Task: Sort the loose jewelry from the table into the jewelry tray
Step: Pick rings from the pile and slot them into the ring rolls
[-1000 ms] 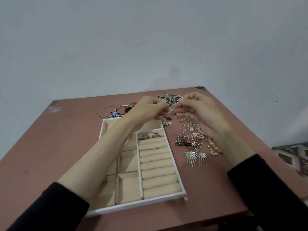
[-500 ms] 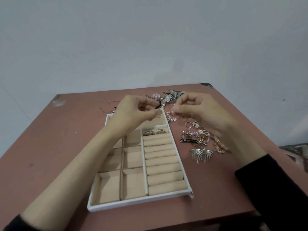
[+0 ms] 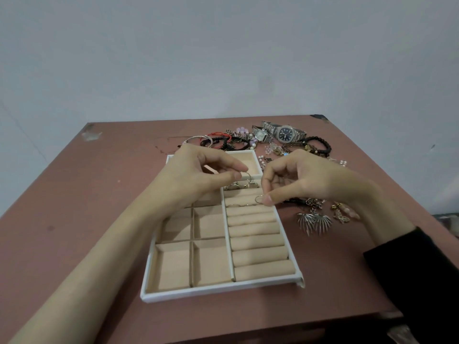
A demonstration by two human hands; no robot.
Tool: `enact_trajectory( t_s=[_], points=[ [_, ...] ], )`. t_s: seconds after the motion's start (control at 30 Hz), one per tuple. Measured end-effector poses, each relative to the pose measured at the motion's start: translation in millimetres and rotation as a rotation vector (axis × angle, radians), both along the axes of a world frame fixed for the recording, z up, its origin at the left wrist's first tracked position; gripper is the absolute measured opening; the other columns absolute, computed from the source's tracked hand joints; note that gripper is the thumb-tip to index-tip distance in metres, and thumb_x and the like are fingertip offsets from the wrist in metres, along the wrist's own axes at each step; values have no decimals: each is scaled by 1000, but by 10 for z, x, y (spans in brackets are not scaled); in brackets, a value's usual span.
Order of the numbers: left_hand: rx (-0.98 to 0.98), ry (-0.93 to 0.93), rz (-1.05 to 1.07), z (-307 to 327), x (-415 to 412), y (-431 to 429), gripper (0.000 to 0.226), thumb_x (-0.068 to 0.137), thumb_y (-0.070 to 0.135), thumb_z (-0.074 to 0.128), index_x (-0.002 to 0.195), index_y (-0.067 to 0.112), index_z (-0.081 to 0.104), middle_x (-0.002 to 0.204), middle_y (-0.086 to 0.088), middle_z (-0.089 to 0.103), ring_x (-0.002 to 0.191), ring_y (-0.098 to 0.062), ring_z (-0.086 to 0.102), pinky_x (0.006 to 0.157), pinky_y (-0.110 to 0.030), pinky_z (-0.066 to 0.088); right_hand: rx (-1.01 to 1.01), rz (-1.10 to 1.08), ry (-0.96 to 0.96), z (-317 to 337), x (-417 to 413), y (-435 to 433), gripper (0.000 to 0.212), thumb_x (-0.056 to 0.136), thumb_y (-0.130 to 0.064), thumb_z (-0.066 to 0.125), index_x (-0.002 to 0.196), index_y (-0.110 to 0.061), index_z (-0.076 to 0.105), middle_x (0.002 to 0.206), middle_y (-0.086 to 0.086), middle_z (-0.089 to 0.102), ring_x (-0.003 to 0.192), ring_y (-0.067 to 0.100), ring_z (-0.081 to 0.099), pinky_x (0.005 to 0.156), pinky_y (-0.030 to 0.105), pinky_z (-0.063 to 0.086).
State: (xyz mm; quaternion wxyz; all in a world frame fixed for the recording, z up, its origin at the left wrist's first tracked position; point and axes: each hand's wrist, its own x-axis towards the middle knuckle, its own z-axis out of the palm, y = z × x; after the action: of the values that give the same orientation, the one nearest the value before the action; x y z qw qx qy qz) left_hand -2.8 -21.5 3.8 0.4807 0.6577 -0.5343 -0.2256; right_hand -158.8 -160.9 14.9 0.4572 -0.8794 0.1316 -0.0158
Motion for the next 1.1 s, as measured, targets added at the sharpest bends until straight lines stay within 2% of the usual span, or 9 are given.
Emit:
enact_trajectory(
  t_s=[0.23,0.3,0.43,0.57,0.67,0.8,0.97,1.03,1.1],
  points=[
    [12,-17,-2,-8,13,16,10,77,15,72,81,24,76,81,-15,69,53,-1,48,55,-9,38,-24,33,17,-40,17,-24,8,74,-7,76,73,-8,68,46,-13,44,44,1,36,47,9,30],
    [12,-14,1,-8,17,21,10,77,16,73,81,24,76,82,-14,69,56,-4,50,57,-11,39,-21,39,13,-46,15,-30,5,75,-8,75,76,-8,70,49,-11,45,45,1,36,47,10,29],
    [9,-8,11,3,28,26,10,77,16,73,80,26,75,83,-14,69,64,-9,54,64,-19,42,-9,51,-19,-49,8,-31,4,79,-12,72,75,-13,72,62,2,56,54,4,42,51,13,31],
    [6,-14,12,5,31,30,11,77,17,73,79,28,75,82,-13,69,66,-12,55,68,-25,43,4,49,-32,-57,20,-36,4,79,-9,72,76,-12,71,61,1,56,53,3,42,52,11,33],
    [2,-16,6,8,30,34,11,77,17,73,79,28,75,81,-12,69,66,-12,55,67,-24,42,-10,33,-15,-80,41,-38,9,77,-9,73,74,-15,69,55,-4,48,49,2,38,49,13,30],
    [9,-23,-2,2,33,37,12,77,17,73,78,28,75,81,-12,69,65,-11,56,67,-21,43,-9,12,-11,-101,58,-42,14,75,-8,75,75,-14,63,56,-2,43,48,5,35,47,15,28],
    [26,-39,-7,-2,26,48,12,76,13,73,78,25,75,78,-12,68,58,-2,53,62,-13,42,4,9,-19,-126,74,-40,17,75,-5,74,75,-12,59,50,-9,41,45,4,33,46,14,28],
    [32,-46,-8,2,17,50,12,76,12,73,79,23,75,75,-9,67,56,-1,51,60,-10,41,20,10,-35,-131,76,-42,16,75,-9,75,76,-13,60,53,-3,44,49,9,36,50,19,29],
    [46,-43,-28,6,5,60,10,76,12,73,80,21,76,74,-6,68,56,-4,51,57,-11,40,58,-19,-83,-135,81,-43,16,76,-18,75,78,-11,60,61,12,48,56,18,40,53,26,31]
  ],
)
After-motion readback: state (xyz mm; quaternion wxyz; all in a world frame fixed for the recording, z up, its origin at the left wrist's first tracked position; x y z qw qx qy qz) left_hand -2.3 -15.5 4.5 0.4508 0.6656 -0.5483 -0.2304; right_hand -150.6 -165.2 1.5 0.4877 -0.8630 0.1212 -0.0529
